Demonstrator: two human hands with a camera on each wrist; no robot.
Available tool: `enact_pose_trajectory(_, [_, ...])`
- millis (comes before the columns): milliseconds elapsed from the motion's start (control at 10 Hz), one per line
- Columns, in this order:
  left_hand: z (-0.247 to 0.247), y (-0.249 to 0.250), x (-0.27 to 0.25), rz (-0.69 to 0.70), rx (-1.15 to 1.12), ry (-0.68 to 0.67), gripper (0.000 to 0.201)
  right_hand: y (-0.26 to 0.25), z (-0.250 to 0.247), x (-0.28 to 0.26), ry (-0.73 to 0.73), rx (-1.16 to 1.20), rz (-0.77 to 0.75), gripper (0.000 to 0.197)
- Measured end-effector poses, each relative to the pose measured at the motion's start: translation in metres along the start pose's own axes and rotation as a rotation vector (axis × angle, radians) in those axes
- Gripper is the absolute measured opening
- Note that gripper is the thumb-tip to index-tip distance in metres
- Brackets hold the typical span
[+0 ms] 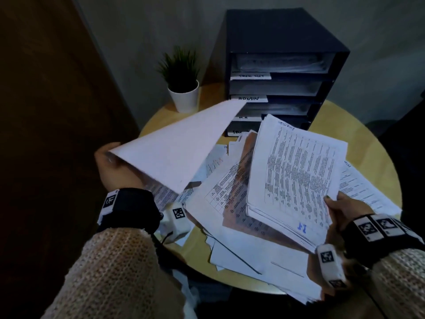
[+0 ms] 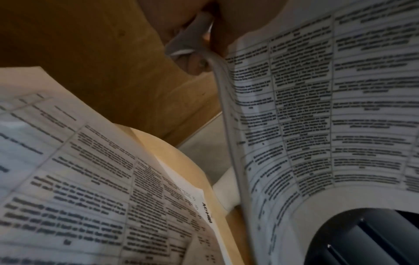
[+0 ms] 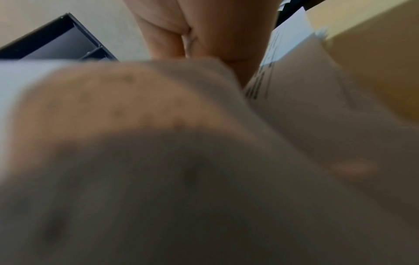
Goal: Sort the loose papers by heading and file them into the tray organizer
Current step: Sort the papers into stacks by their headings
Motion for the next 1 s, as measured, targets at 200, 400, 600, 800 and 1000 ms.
enact_pose_trajectory(200, [-0.002,-0.001,0.007,-0.135,-0.073,0.092,0.013,0.006,0.002,0.011,-0.08,0.074,0.018,0.105])
enact_pose_trajectory(400, [-0.012,-0.015,0.016,-0.194,0.162,0.052,0.035,-0.002,0.007,-0.006,-0.06,0.127,0.038,0.1])
enact_pose_trajectory(600, [0.012,-0.029,-0.021,0.077,0.452,-0.123,0.043,-0.005,0.006,-0.015,-0.043,0.129,0.05,0.065])
enact_pose_trajectory(800, [0.029,-0.04,-0.058,0.071,0.553,-0.342,0.044,-0.004,0.007,-0.011,-0.06,0.076,0.058,0.084])
enact_pose_trajectory(1000, [0.039,-0.059,-0.083,0.083,0.602,-0.614,0.041,-0.005,0.003,-0.007,-0.036,0.082,0.034,0.036])
Point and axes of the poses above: each hand's wrist, its own x-axis towards the middle knuckle, its own z-axis out of the palm, y = z × x, the point moved 3 cm from there along x, towards the middle knuckle, and after that the axes turned 12 degrees about y, right-handed, at the moved point
